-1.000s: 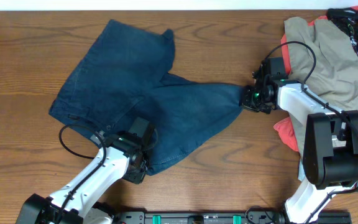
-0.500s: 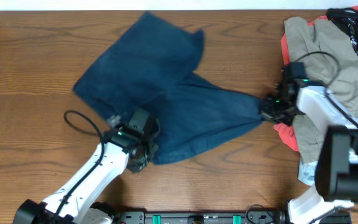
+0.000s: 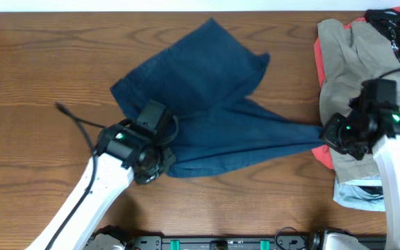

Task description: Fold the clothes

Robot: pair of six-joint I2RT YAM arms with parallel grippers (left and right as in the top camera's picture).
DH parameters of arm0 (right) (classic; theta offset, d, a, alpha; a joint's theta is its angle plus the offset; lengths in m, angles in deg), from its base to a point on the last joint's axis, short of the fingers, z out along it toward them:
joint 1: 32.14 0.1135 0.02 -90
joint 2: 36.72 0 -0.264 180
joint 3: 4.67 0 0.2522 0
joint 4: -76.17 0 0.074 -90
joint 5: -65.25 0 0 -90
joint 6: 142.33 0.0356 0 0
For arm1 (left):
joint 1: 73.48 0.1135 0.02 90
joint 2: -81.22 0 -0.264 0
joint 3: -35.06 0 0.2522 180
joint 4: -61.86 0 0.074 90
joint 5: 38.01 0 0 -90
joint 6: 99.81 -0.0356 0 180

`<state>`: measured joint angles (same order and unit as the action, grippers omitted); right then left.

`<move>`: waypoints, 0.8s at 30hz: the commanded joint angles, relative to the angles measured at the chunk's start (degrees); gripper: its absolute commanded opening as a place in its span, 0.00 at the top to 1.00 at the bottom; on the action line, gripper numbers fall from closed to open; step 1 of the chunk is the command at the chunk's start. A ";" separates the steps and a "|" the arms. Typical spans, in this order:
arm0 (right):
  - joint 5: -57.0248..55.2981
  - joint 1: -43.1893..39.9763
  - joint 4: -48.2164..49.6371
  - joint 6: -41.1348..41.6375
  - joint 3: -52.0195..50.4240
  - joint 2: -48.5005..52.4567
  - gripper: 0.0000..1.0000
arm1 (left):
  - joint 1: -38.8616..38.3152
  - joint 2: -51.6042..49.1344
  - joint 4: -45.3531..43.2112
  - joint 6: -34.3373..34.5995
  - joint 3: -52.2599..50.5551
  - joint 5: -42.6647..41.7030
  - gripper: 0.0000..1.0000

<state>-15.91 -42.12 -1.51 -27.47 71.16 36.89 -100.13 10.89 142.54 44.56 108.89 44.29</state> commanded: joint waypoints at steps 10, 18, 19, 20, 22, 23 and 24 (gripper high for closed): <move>2.16 -4.48 6.19 -13.42 6.88 -13.22 0.99 | 0.87 20.44 5.92 1.90 2.10 16.72 0.94; 9.66 3.67 22.80 -14.47 7.26 -8.55 0.99 | 2.19 19.19 5.64 13.42 1.99 23.69 0.94; 9.64 5.42 25.20 -14.47 7.26 -7.41 0.99 | 2.71 18.49 5.51 14.60 1.99 24.00 0.94; 9.57 7.19 27.65 -14.49 7.26 -6.12 0.99 | 3.39 17.75 5.18 15.26 1.99 24.15 0.94; 9.60 10.27 31.89 -14.49 7.26 -3.45 0.99 | 4.87 16.22 3.89 15.41 1.99 24.30 0.94; 9.57 11.87 33.92 -14.49 7.26 -1.88 0.99 | 5.77 15.34 3.17 15.41 1.99 24.30 0.94; 9.40 13.16 35.47 -14.47 7.26 -0.44 0.99 | 6.58 14.58 2.64 15.43 1.99 24.30 0.94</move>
<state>0.15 -31.10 31.34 -40.54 76.79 33.43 -96.28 27.09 144.52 57.45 110.90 59.65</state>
